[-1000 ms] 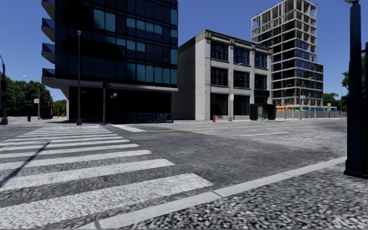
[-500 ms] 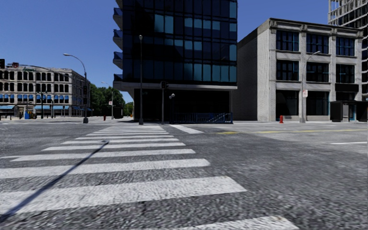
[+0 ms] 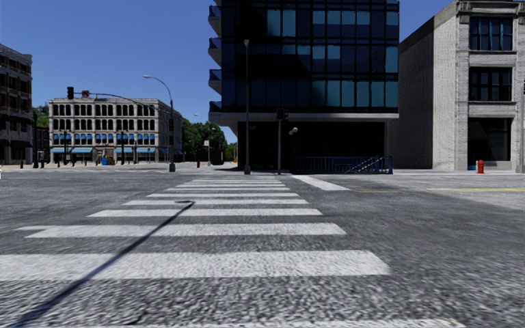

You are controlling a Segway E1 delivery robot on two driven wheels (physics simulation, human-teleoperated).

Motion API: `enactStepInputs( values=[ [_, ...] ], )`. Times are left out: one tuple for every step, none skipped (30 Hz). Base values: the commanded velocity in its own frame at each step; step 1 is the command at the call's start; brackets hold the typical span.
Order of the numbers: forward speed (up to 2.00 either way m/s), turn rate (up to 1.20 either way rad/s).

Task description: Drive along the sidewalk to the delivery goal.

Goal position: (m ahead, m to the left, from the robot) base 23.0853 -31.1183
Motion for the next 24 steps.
enactStepInputs(
  values=[
    [2.0,0.26],
    [2.0,0.0],
    [2.0,0.0],
    [2.0,0.0],
    [2.0,0.0],
    [2.0,0.0],
    [2.0,0.0],
    [2.0,0.0],
    [2.0,0.0],
    [2.0,0.0],
    [2.0,0.0],
    [2.0,0.0],
    [2.0,0.0],
    [2.0,0.0],
    [2.0,0.0],
    [2.0,0.0],
    [2.0,0.0],
    [2.0,0.0],
    [2.0,0.09],
    [2.0,0.17],
    [2.0,0.17],
    [2.0,0.2],
    [2.0,0.2],
    [2.0,0.21]
  ],
)
